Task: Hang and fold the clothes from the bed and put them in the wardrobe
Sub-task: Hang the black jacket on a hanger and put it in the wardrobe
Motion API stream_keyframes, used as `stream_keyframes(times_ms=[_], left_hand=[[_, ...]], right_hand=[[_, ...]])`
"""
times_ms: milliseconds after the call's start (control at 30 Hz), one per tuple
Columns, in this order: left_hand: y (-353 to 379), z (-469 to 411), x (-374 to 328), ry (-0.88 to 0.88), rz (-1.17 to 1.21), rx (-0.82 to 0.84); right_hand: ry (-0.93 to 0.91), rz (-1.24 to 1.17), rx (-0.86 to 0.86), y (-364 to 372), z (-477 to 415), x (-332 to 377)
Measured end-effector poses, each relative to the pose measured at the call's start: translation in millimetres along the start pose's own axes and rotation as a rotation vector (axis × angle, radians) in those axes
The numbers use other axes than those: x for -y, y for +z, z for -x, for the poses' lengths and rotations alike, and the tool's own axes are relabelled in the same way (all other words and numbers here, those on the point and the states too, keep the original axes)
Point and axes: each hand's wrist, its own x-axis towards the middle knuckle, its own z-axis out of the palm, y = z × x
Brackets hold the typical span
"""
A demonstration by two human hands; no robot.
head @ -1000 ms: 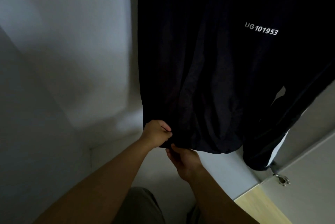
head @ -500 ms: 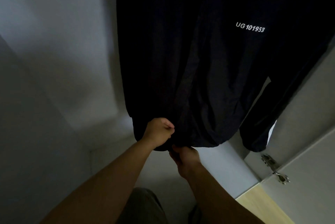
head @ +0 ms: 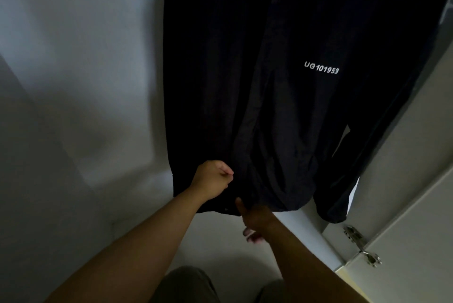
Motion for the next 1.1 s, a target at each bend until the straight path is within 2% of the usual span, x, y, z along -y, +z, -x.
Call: stream_keyframes(times_ms=[67, 167, 267, 367, 467, 567, 633, 700, 767, 800, 867, 933, 1000, 1100], left_hand=[[-9, -4, -18, 0.038, -0.005, -0.004], [-28, -12, -52, 0.135, -0.001, -0.047], [-57, -26, -99, 0.270, -0.016, -0.164], [-98, -44, -155, 0.387, -0.003, -0.360], [-146, -54, -207, 0.520, -0.038, -0.641], [-192, -62, -244, 0.604, -0.021, -0.895], [-215, -71, -259, 0.553, -0.060, -1.000], [-231, -80, -272, 0.447, -0.097, -0.954], [-239, -86, -281, 0.377, -0.033, -0.768], [-242, -90, -283, 0.354, 0.032, -0.653], [-244, -93, -286, 0.337, 0.158, -0.497], [-248, -95, -282, 0.368, 0.294, -0.476], [-251, -93, -274, 0.384, 0.451, -0.438], [-260, -85, -258, 0.328, 0.617, -0.108]], right_hand=[[-0.040, 0.114, -0.048, -24, 7, 14], [-0.354, 0.275, -0.387, -66, 23, 45], [-0.594, 0.241, -0.676, -108, 59, 94], [-0.874, 0.180, -0.917, -145, 107, 151], [-1.134, 0.194, -1.097, -175, 159, 202], [-1.295, 0.314, -1.319, -201, 200, 251], [-1.321, 0.415, -1.443, -212, 221, 284], [-1.274, 0.556, -1.519, -216, 236, 316], [-1.135, 0.726, -1.525, -216, 241, 342], [-1.078, 0.754, -1.471, -215, 242, 354], [-1.011, 0.638, -1.280, -216, 243, 372], [-1.023, 0.436, -1.141, -223, 238, 382], [-1.044, 0.338, -1.139, -228, 238, 385], [-1.034, 0.382, -1.165, -233, 242, 385]])
